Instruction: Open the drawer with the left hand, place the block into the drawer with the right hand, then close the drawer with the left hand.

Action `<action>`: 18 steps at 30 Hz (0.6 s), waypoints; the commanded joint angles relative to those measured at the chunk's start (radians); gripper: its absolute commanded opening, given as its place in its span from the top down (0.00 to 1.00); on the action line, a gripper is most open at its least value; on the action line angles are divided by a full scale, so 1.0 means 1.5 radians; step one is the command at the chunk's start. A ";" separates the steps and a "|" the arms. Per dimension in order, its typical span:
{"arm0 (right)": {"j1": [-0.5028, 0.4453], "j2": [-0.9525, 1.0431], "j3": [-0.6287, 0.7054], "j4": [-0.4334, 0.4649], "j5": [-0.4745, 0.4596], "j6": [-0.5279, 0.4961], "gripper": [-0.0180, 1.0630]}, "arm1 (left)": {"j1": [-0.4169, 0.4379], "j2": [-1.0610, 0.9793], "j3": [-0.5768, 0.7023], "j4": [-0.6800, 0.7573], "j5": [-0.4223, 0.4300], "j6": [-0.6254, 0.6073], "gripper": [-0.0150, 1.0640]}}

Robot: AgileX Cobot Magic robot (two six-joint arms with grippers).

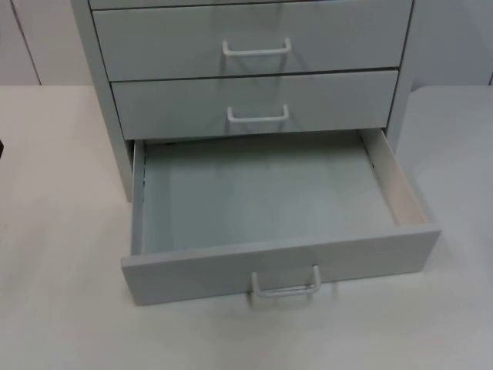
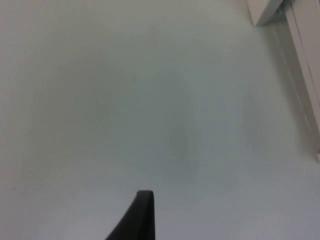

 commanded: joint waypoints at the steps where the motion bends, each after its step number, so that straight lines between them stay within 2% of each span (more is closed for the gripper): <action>1: -0.003 0.011 -0.004 -0.017 -0.020 -0.010 0.01 | 0.001 -0.005 0.002 -0.002 -0.009 0.000 0.01; 7: -0.003 0.011 -0.004 -0.027 -0.044 -0.042 0.01 | 0.001 -0.005 0.002 -0.002 -0.009 0.000 0.01; 18: -0.003 0.011 -0.004 -0.028 -0.083 -0.017 0.01 | 0.001 -0.005 0.002 -0.002 -0.009 0.000 0.01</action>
